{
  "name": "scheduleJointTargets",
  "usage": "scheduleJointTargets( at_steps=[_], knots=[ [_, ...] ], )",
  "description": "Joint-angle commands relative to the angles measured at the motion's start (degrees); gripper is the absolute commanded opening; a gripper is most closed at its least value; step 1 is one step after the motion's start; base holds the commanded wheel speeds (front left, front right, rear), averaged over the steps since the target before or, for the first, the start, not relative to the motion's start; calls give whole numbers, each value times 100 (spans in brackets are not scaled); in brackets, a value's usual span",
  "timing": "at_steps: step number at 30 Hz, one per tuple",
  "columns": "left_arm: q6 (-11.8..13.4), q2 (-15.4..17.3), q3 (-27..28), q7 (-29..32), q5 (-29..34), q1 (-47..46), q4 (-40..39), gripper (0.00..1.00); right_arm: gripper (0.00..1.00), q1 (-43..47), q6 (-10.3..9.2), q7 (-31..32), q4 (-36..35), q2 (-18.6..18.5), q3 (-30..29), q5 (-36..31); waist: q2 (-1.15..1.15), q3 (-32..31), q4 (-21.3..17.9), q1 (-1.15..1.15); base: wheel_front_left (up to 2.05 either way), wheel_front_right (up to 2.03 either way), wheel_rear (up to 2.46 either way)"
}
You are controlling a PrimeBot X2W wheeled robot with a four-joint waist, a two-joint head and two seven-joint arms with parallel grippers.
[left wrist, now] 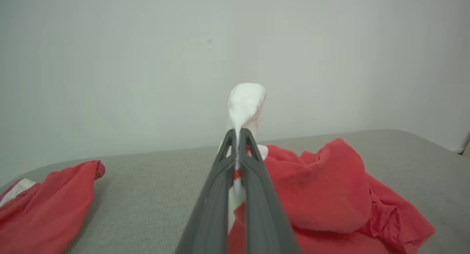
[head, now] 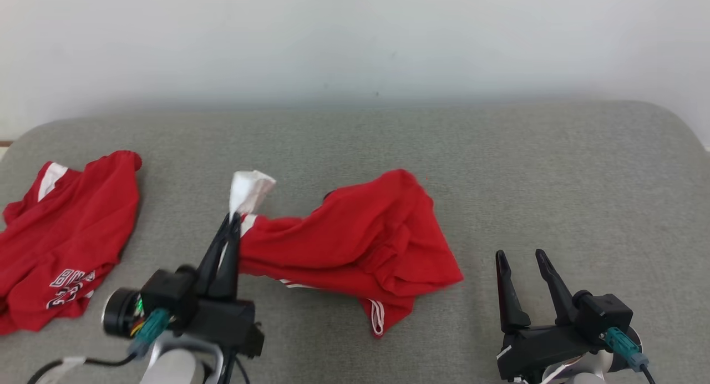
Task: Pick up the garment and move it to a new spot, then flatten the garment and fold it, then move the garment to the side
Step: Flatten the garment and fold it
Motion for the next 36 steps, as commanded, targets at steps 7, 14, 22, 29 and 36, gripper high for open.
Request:
scheduleJointTargets(
  at_steps=[7,14,22,29,36],
  knots=[
    [99,-99,697,-26,-262,1292,-408,0,100,-16,4,-3,-10,-1,34,22,0,122,165,0,0,0,0],
    [-214,-473,1108,-26,-389,1770,72,0,100,-43,4,-3,11,0,-6,-27,0,167,181,0,0,0,0],
    [-562,-767,1494,-26,-14,1712,365,100,100,-44,4,-3,46,-26,13,-24,0,140,236,0,0,0,0],
    [-652,-875,1862,-27,315,1829,-122,100,100,-8,4,-3,64,-35,19,-3,0,58,312,0,0,0,0],
    [-649,-915,2173,-27,735,2000,-494,100,100,-17,4,-3,209,-34,226,133,0,-60,393,0,0,0,0]
  ],
)
